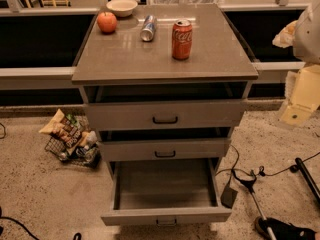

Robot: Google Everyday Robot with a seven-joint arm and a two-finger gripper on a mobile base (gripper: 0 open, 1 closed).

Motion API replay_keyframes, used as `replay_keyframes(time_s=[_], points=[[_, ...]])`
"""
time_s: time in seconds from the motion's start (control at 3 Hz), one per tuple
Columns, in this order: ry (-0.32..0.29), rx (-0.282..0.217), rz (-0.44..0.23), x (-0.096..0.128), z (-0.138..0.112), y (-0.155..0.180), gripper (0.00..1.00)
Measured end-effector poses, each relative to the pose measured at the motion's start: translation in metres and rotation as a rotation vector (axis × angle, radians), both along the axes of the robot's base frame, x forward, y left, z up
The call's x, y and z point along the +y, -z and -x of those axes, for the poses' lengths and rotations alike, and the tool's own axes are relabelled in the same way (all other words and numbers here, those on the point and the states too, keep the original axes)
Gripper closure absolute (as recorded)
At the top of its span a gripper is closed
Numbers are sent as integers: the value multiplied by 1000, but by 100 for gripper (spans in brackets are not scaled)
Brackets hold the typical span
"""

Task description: Close bottom drawer

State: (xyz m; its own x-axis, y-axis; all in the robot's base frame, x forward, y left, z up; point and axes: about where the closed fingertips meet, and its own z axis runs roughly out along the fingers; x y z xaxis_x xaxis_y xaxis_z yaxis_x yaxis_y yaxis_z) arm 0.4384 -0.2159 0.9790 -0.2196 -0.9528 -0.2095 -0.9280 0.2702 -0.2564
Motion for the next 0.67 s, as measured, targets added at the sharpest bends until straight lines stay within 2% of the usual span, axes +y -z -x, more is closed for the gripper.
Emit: replay_keyframes(time_s=[0.33, 0.67], points=[[0, 0, 0, 0, 0, 0, 0], [-47, 56, -6, 7, 1, 35, 0]])
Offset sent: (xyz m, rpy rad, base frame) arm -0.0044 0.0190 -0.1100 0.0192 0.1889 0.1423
